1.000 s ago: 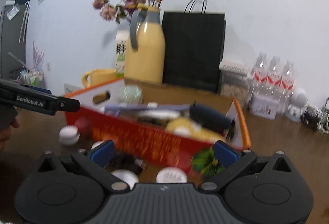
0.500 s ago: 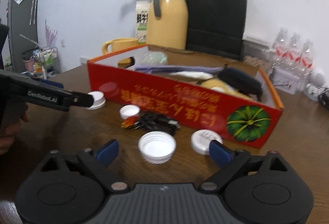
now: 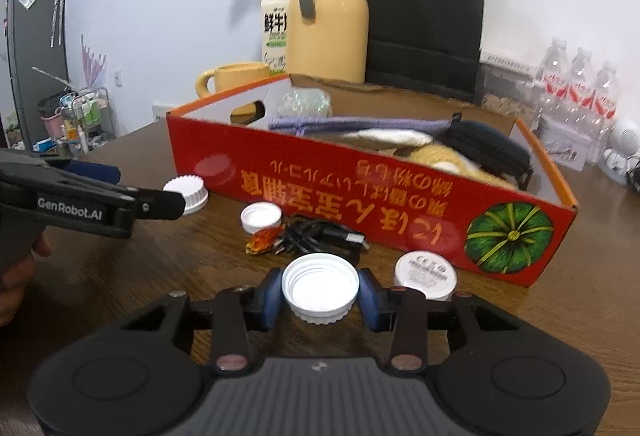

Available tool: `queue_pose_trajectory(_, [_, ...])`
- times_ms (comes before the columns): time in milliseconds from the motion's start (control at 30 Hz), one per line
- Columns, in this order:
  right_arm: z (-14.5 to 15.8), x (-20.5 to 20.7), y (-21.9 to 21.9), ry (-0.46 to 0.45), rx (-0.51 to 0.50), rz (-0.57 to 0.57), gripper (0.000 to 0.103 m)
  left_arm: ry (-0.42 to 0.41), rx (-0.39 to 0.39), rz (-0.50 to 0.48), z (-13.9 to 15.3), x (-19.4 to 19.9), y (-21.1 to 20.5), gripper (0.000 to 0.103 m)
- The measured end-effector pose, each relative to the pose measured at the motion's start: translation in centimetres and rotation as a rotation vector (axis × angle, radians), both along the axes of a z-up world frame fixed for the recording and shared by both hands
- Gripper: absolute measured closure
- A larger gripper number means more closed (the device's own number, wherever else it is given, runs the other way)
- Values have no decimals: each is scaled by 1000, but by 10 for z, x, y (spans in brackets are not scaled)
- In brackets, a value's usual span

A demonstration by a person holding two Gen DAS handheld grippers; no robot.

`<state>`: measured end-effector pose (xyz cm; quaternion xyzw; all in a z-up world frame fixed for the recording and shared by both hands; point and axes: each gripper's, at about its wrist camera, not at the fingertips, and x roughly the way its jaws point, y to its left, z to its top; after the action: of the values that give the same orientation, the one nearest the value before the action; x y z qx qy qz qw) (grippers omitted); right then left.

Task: Organize objects
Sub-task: 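Grasp a large white cap with the right gripper while the left grasps another, then carry both large white caps into the box and open both grippers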

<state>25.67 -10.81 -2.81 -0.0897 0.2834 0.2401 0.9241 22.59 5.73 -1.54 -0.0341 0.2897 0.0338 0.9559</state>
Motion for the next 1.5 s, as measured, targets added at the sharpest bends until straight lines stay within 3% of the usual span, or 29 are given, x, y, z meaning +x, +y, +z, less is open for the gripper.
queue_pose_trajectory(300, [10, -16, -6, -143, 8, -63, 64, 2, 4, 32, -3, 2, 1, 0])
queue_pose_trajectory(633, [14, -24, -9, -203, 16, -57, 64, 44, 22, 70, -7, 21, 0, 0])
queue_pose_trajectory(733, [14, -26, -9, -214, 18, -55, 64, 57, 39, 68, -9, 29, -4, 12])
queue_pose_trajectory(867, [15, -26, -11, -215, 28, -52, 64, 51, 46, 47, -9, 31, -9, 62])
queue_pose_trajectory(1500, [16, -27, -12, -228, 45, -56, 64, -77, 22, 83, 4, 2, -13, 62])
